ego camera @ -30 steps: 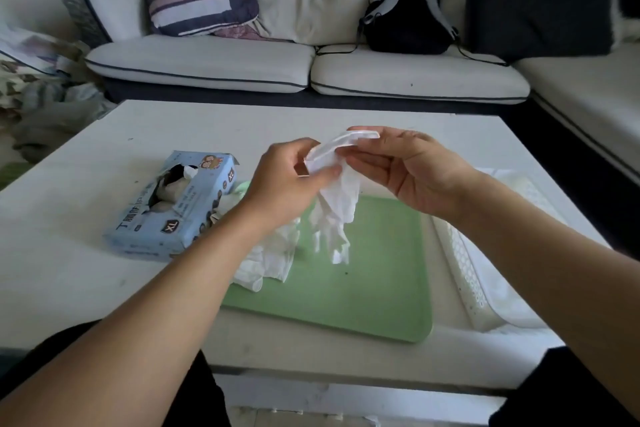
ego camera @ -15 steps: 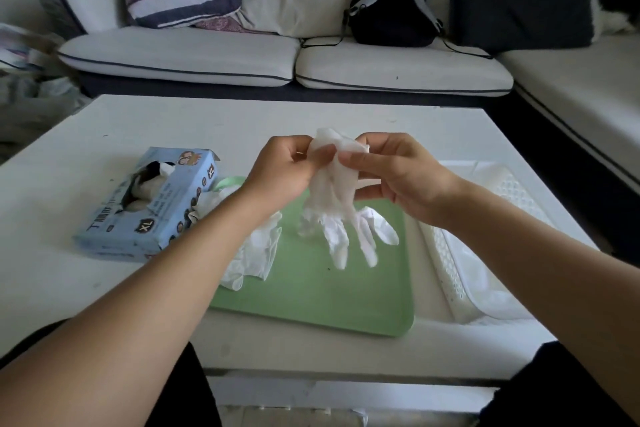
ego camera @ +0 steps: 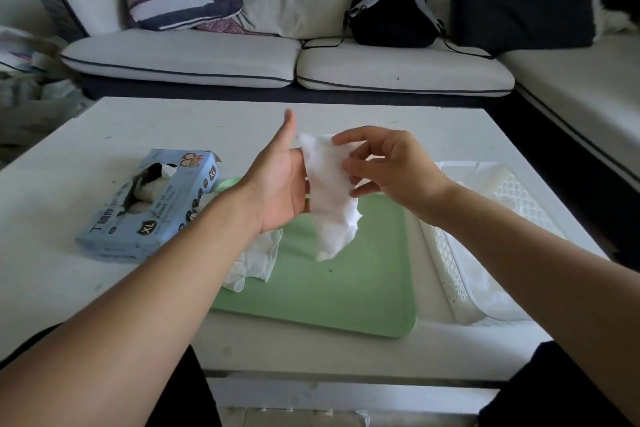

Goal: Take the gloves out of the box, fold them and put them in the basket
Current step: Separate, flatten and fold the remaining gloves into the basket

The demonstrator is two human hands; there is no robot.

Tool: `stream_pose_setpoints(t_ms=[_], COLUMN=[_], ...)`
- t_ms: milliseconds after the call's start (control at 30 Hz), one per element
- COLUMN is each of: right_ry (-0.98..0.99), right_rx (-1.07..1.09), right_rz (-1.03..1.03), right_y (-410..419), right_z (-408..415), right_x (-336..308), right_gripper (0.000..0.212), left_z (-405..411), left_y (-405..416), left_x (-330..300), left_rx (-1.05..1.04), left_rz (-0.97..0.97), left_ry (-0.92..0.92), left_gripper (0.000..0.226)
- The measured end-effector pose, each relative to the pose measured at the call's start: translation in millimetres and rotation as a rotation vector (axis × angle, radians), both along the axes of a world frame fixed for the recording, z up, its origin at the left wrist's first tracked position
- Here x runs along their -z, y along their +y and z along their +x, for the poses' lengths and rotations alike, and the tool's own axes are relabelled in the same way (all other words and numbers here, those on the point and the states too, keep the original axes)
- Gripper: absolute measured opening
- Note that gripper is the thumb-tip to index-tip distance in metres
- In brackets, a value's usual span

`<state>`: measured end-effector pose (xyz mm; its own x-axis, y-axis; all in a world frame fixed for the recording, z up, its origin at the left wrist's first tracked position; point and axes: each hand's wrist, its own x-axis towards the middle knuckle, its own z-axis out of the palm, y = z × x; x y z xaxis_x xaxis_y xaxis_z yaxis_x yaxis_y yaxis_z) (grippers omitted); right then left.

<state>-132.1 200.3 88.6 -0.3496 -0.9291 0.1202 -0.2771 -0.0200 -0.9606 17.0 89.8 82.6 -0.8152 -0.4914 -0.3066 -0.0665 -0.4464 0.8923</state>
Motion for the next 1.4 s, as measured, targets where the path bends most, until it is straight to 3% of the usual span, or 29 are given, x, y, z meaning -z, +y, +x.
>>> stream_pose_setpoints(t_ms=[67, 167, 300, 533, 633, 700, 767, 867, 967, 1067, 1167, 1300, 1400], right_ry=[0.1, -0.003, -0.308, -0.352, -0.246, -0.084, 0.086, 0.326, 0.433, 0.544, 0.751, 0.894, 0.888], right_rx=[0.146, 0.069, -0.294, -0.231, -0.107, 0.034, 0.145, 0.151, 0.072, -0.08, -0.296, -0.58, -0.731], right_rz=[-0.004, 0.117, 0.231, 0.355, 0.415, 0.287, 0.018, -0.292, -0.206, 0.136, 0.396, 0.65, 0.748], right_y=[-3, -4, 8, 8, 0, -7, -10, -1, 8, 9, 13, 19, 22], right_z=[-5, -15, -19, -21, -20, -21, -26, -25, -31, -35, -28, -7, 2], right_x=[5, 1, -11, -4, 11, 13, 6, -16, -12, 14, 40, 59, 60], right_gripper=[0.047, 0.086, 0.045, 0.025, 0.017, 0.013, 0.015, 0.012, 0.018, 0.029, 0.004, 0.038, 0.044], left_z=[1, 0, 3, 19, 11, 2, -4, -6, 1, 10, 16, 18, 18], left_y=[5, 14, 7, -15, -18, -18, -19, -17, -15, -22, -20, -3, 6], left_x=[-3, -2, -6, -9, 8, 17, 15, -1, 2, 21, 41, 72, 74], left_rx=[0.13, 0.099, 0.002, 0.124, -0.009, -0.184, -0.328, -0.397, -0.253, 0.073, 0.487, 0.747, 0.836], left_rz=[-0.115, -0.28, -0.292, -0.435, -0.664, -0.867, -1.042, -1.186, -1.204, -1.318, -1.311, -1.278, -1.214], left_ry=[0.009, 0.021, 0.006, -0.238, -0.341, -0.242, -0.067, 0.132, 0.142, -0.124, -0.425, -0.591, -0.679], left_gripper=[0.083, 0.047, 0.033, 0.019, 0.022, 0.038, 0.048, 0.039, 0.02, 0.026, 0.02, 0.011, 0.023])
